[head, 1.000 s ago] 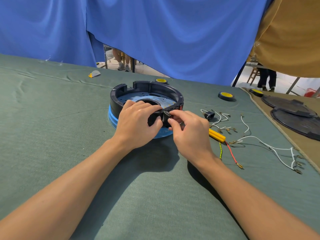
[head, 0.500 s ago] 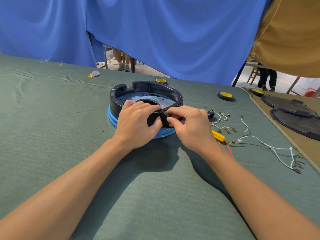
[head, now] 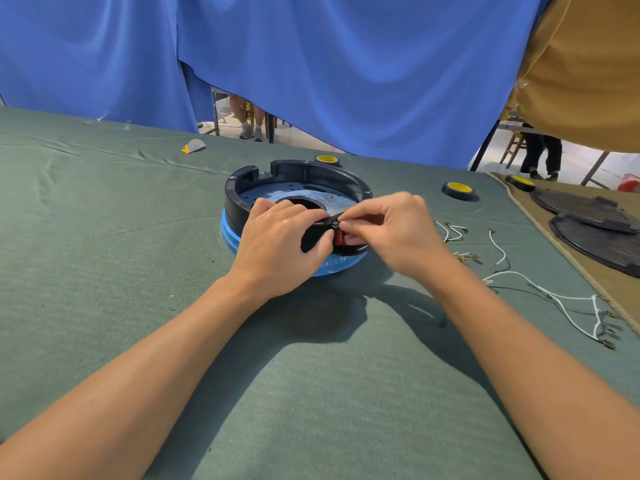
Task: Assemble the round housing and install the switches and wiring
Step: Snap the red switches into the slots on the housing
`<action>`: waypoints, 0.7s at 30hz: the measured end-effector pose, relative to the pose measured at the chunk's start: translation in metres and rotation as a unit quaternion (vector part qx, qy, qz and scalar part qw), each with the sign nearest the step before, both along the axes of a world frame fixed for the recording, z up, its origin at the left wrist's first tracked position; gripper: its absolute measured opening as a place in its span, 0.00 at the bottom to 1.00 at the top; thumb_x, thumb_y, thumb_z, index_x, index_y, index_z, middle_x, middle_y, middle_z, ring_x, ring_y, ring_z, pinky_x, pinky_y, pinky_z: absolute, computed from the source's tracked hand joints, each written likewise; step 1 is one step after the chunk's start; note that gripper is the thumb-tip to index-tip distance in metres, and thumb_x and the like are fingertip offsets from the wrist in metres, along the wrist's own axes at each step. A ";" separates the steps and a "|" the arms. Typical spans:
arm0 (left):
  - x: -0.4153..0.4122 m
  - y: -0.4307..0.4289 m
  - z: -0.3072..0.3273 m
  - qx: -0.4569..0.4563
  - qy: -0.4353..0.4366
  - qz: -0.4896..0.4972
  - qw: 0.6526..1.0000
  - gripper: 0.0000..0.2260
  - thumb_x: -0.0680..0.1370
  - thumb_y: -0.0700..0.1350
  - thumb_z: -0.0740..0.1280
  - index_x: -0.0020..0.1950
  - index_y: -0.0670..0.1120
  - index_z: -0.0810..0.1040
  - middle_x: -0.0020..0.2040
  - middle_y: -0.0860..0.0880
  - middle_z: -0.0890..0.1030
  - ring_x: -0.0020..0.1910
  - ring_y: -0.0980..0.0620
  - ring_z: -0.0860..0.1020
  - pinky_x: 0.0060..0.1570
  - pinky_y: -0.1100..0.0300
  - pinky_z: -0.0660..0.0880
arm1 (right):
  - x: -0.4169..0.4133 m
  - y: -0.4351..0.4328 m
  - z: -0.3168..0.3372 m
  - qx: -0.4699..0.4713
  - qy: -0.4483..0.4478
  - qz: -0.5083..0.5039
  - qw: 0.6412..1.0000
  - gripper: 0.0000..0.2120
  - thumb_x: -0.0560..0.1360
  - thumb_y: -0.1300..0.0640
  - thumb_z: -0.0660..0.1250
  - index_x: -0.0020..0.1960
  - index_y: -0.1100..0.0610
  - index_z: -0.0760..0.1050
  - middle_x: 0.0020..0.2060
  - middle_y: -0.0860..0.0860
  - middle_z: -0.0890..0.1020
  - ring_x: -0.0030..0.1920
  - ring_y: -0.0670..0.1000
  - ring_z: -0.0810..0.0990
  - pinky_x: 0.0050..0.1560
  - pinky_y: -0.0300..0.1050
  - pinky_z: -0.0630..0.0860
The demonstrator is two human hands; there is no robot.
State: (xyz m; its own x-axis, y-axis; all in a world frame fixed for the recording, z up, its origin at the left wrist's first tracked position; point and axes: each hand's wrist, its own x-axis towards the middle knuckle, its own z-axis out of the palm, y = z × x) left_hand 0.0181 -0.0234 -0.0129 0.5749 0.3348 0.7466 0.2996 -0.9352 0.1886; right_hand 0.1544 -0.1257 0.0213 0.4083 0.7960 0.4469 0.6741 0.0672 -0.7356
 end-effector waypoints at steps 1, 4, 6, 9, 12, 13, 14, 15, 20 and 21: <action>0.000 0.000 0.000 0.000 -0.006 -0.001 1.000 0.19 0.76 0.55 0.60 0.54 0.45 0.84 0.44 0.49 0.85 0.45 0.47 0.81 0.51 0.55 0.63 | 0.002 0.002 0.005 -0.014 -0.007 0.005 1.000 0.04 0.71 0.67 0.73 0.42 0.59 0.84 0.32 0.53 0.83 0.32 0.46 0.83 0.39 0.35 0.81; 0.002 0.002 -0.002 -0.006 -0.030 0.000 1.000 0.16 0.77 0.55 0.65 0.53 0.45 0.85 0.45 0.50 0.86 0.46 0.48 0.82 0.51 0.55 0.64 | 0.008 0.007 0.015 -0.043 -0.123 -0.008 0.991 0.04 0.68 0.57 0.77 0.41 0.53 0.83 0.33 0.47 0.81 0.35 0.45 0.78 0.40 0.37 0.74; 0.003 0.003 -0.001 -0.011 -0.048 -0.003 0.999 0.16 0.77 0.56 0.66 0.51 0.45 0.85 0.45 0.50 0.86 0.45 0.49 0.82 0.51 0.56 0.64 | 0.015 0.010 0.021 -0.066 -0.181 -0.021 0.981 0.11 0.66 0.50 0.78 0.47 0.51 0.84 0.42 0.46 0.79 0.46 0.47 0.73 0.47 0.40 0.68; 0.003 0.005 0.002 -0.024 -0.075 -0.020 0.997 0.14 0.76 0.54 0.68 0.48 0.46 0.86 0.42 0.52 0.85 0.41 0.52 0.80 0.47 0.60 0.60 | 0.023 0.013 0.024 -0.107 -0.166 0.012 0.980 0.15 0.66 0.45 0.78 0.50 0.49 0.84 0.54 0.44 0.78 0.57 0.45 0.72 0.56 0.39 0.66; 0.001 0.011 0.003 -0.041 -0.073 -0.044 0.995 0.11 0.76 0.53 0.68 0.48 0.48 0.86 0.37 0.61 0.78 0.39 0.57 0.74 0.47 0.60 0.60 | 0.026 0.016 0.022 -0.116 -0.103 0.061 0.986 0.08 0.69 0.50 0.77 0.46 0.51 0.86 0.49 0.42 0.82 0.52 0.42 0.79 0.55 0.38 0.72; 0.001 0.014 0.003 -0.042 -0.068 -0.051 0.995 0.10 0.76 0.52 0.68 0.49 0.49 0.86 0.37 0.63 0.75 0.38 0.58 0.73 0.47 0.59 0.60 | 0.027 0.017 0.021 -0.114 -0.092 0.070 0.987 0.05 0.69 0.52 0.76 0.45 0.50 0.86 0.46 0.41 0.83 0.50 0.41 0.80 0.53 0.37 0.73; 0.000 0.016 0.003 -0.044 -0.063 -0.056 0.995 0.10 0.76 0.52 0.68 0.49 0.49 0.86 0.37 0.64 0.74 0.38 0.59 0.72 0.48 0.58 0.61 | 0.029 0.017 0.020 -0.111 -0.086 0.074 0.987 0.04 0.70 0.54 0.76 0.44 0.49 0.86 0.44 0.41 0.84 0.48 0.40 0.80 0.52 0.36 0.73; 0.000 0.018 0.003 -0.048 -0.060 -0.061 0.995 0.10 0.76 0.52 0.68 0.49 0.49 0.86 0.37 0.64 0.73 0.38 0.60 0.71 0.48 0.57 0.61 | 0.030 0.018 0.019 -0.106 -0.081 0.076 0.988 0.04 0.70 0.55 0.76 0.44 0.48 0.86 0.43 0.41 0.84 0.47 0.40 0.81 0.51 0.35 0.74; 0.001 0.024 0.004 -0.067 -0.048 -0.077 0.994 0.10 0.75 0.53 0.69 0.49 0.49 0.86 0.38 0.67 0.73 0.38 0.58 0.73 0.50 0.55 0.63 | 0.028 0.022 0.014 -0.072 -0.082 0.064 0.992 0.04 0.69 0.55 0.77 0.44 0.52 0.86 0.43 0.47 0.84 0.46 0.45 0.80 0.50 0.40 0.74; 0.000 0.025 0.005 -0.072 -0.047 -0.081 0.993 0.10 0.75 0.53 0.69 0.49 0.49 0.86 0.37 0.68 0.73 0.38 0.58 0.73 0.50 0.55 0.63 | 0.027 0.023 0.014 -0.066 -0.091 0.060 0.992 0.05 0.69 0.54 0.77 0.44 0.53 0.86 0.43 0.47 0.83 0.46 0.45 0.80 0.50 0.40 0.73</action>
